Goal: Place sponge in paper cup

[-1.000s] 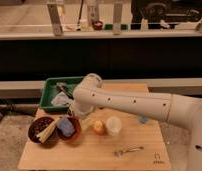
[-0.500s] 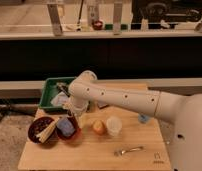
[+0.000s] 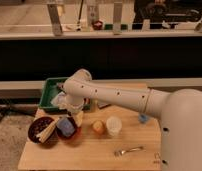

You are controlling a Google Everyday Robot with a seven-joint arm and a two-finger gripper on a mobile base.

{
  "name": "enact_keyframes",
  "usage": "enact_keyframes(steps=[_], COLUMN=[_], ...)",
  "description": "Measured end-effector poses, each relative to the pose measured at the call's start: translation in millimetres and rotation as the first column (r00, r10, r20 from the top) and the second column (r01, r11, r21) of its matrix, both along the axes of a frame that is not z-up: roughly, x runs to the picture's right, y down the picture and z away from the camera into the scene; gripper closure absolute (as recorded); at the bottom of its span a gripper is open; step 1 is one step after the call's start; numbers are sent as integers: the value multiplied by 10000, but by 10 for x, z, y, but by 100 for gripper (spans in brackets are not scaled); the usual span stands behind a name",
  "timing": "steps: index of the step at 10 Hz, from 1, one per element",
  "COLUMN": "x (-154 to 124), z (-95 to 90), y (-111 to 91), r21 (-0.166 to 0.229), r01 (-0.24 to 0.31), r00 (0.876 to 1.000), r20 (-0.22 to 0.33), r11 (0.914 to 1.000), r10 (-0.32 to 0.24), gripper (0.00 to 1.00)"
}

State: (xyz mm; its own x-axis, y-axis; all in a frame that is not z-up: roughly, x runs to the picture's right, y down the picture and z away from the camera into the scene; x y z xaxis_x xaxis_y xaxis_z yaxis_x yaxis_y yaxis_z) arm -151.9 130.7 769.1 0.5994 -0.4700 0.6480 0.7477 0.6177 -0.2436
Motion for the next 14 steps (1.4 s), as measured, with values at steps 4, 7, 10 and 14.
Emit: enact_keyframes(steps=[4, 7, 10, 14], x=[-88, -122, -137, -218], z=[97, 125, 193, 271], y=[127, 204, 250, 315], r21=[-239, -501, -853, -1186], r01=[-252, -557, -1063, -1200], r00=[9997, 9976, 9921, 9909], r20=[-72, -433, -758, -749], r11=[9994, 9972, 9907, 9857], r10=[251, 536, 1000, 1116], gripper=[20, 20, 20, 26])
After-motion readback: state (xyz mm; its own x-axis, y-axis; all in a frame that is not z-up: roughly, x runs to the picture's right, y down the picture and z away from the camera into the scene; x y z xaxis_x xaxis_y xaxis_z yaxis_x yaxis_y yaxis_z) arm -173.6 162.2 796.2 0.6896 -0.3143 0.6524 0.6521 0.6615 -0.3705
